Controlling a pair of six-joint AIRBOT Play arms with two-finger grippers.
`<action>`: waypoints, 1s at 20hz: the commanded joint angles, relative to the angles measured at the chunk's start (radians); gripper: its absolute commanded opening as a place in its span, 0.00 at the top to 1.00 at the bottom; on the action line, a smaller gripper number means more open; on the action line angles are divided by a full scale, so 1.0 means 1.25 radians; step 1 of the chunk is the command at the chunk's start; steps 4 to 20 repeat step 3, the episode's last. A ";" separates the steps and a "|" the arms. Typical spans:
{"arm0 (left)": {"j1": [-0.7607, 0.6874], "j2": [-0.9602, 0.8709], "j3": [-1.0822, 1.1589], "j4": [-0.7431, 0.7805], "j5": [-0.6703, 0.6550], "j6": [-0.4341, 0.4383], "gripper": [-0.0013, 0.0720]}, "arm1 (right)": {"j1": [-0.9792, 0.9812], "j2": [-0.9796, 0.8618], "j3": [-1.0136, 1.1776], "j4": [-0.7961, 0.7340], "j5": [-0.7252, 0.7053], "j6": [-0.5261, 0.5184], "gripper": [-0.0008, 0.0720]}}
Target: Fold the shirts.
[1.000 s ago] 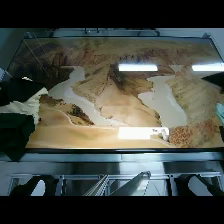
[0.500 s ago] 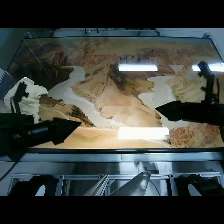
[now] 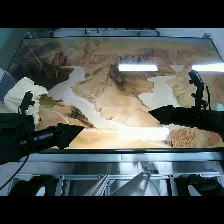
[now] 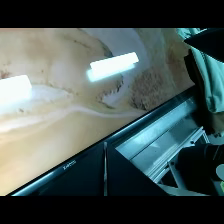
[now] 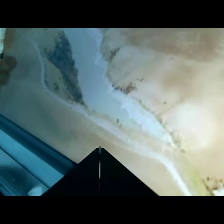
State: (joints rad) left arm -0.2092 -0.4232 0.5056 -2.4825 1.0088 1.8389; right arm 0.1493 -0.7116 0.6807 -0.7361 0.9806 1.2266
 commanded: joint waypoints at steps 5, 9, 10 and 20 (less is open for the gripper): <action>-0.002 0.002 -0.002 0.001 -0.009 -0.004 0.96 | 0.002 0.001 -0.002 0.018 -0.004 0.001 0.96; -0.002 0.002 -0.002 0.001 -0.009 -0.004 0.96 | 0.002 0.001 -0.002 0.018 -0.004 0.001 0.96; -0.002 0.002 -0.002 0.001 -0.009 -0.004 0.96 | 0.002 0.001 -0.002 0.018 -0.004 0.001 0.96; -0.002 0.002 -0.002 0.001 -0.009 -0.004 0.96 | 0.002 0.001 -0.002 0.018 -0.004 0.001 0.96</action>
